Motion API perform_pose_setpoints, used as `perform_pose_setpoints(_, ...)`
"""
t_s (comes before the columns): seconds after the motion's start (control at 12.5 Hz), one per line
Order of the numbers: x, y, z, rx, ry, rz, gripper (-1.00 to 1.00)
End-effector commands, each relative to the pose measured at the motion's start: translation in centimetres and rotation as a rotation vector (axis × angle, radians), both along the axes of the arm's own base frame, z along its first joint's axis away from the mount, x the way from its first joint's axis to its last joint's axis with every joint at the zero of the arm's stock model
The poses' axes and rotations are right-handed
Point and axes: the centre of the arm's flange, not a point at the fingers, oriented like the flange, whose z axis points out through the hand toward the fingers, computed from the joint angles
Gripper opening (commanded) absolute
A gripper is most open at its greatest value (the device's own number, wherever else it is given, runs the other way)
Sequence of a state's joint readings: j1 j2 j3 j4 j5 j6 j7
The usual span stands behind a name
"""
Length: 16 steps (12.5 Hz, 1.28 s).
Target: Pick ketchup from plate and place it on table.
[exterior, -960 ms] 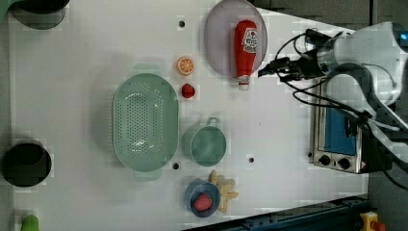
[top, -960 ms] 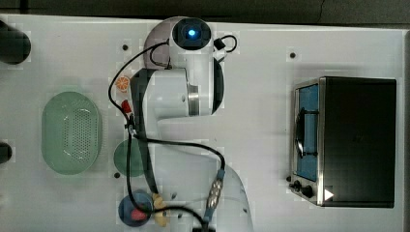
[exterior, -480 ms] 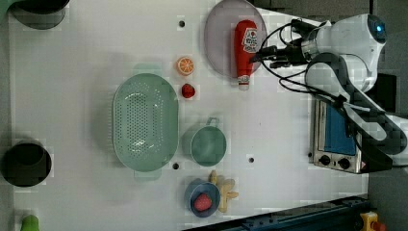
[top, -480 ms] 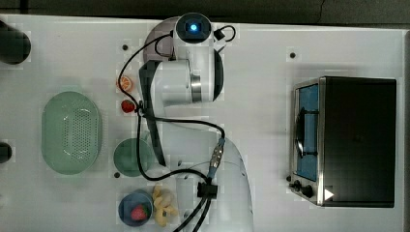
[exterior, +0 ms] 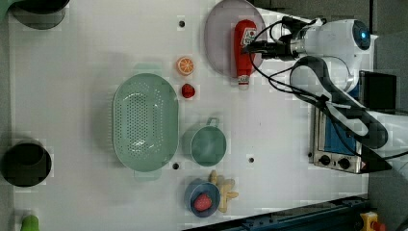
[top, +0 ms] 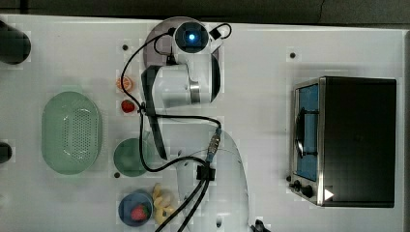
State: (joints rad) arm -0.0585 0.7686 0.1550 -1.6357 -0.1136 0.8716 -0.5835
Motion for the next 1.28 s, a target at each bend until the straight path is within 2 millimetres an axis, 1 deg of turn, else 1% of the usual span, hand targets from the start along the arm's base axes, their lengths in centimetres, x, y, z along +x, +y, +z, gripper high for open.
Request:
perform_pose_setpoints(0.08,0.3,1.1,-0.5,0.009,-0.022,0.037,1.0)
perform_pose_setpoints(0.16,0.3,1.1,-0.8,0.011,-0.03,0.036,1.0)
perform_pose_setpoints(0.24,0.2,1.2,-1.1,0.012,-0.026,0.037,0.92)
perform_pose_setpoints(0.4,0.2,1.1,-1.4,0.011,-0.023,0.036,0.42)
perform_pose_setpoints(0.48,0.3,1.1,-1.2,0.012,-0.029,0.036,0.2)
perform_pose_setpoints(0.64,0.7,1.4,-0.6,0.015,-0.041,0.037,0.16)
perform_pose_setpoints(0.72,1.0,1.3,0.2,0.016,-0.054,0.027,0.16)
perform_pose_setpoints(0.8,1.5,1.2,1.4,0.017,-0.073,0.015,0.16)
perform_pose_setpoints(0.96,2.2,0.9,4.9,0.014,-0.09,-0.025,0.16)
perform_pose_setpoints(1.12,2.2,0.0,9.4,0.003,-0.081,-0.078,0.16)
perform_pose_setpoints(1.28,1.8,-1.3,14.9,-0.009,-0.091,-0.103,0.16)
